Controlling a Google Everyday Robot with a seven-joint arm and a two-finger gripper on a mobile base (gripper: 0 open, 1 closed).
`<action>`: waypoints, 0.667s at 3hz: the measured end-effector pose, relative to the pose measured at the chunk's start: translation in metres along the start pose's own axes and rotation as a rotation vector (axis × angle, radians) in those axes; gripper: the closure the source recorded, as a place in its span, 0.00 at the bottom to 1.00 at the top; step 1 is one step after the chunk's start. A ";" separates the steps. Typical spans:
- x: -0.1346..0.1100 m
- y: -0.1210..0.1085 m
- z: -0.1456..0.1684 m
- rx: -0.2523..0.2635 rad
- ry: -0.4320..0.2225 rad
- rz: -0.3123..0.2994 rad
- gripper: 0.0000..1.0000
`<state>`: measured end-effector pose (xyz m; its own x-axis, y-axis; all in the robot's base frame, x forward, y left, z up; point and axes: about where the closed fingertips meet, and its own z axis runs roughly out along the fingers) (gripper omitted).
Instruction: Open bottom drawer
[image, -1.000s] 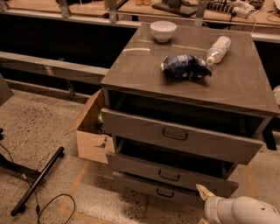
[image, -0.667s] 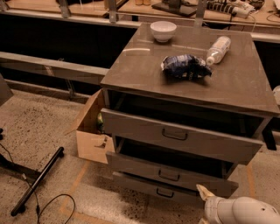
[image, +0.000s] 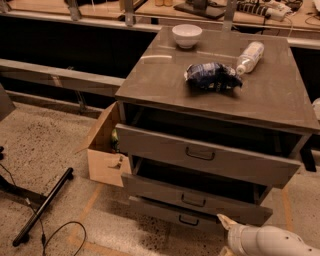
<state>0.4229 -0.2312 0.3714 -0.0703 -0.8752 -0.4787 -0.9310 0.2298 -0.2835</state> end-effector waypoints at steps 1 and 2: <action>0.011 -0.009 0.028 0.015 0.003 -0.041 0.39; 0.014 -0.020 0.055 0.032 -0.012 -0.084 0.62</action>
Offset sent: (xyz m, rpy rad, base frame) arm 0.0654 0.0116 -0.0723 -0.0247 -0.1205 0.0976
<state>0.4601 -0.2247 0.3244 0.0117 -0.8870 -0.4617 -0.9215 0.1697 -0.3494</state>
